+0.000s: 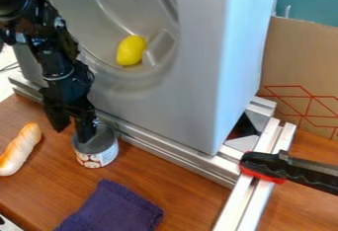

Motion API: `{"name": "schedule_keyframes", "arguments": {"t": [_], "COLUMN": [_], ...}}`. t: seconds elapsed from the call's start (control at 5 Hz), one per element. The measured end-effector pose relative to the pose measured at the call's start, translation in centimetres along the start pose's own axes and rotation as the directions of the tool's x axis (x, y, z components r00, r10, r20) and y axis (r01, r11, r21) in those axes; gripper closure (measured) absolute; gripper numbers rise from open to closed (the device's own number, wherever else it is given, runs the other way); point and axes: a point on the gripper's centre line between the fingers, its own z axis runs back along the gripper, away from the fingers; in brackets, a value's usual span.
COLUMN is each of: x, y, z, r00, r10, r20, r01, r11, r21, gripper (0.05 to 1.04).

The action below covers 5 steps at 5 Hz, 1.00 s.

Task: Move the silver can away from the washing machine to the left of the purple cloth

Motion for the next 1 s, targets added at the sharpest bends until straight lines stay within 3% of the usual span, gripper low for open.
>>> {"name": "schedule_keyframes", "arguments": {"t": [0.2, 0.6, 1.0], "x": [0.2, -0.5, -5.7], "y": [-0.4, -0.7, -0.7], "z": [-0.9, -1.4, -0.9], "r00": [1.000, 0.991, 0.960], "r10": [0.023, 0.128, 0.175], "r20": [0.021, 0.042, -0.217], "r01": [-0.022, -0.128, -0.154], "r11": [0.999, 0.992, 0.982], "r21": [-0.027, -0.011, 0.113], "gripper": [0.085, 0.085, 0.085]}}
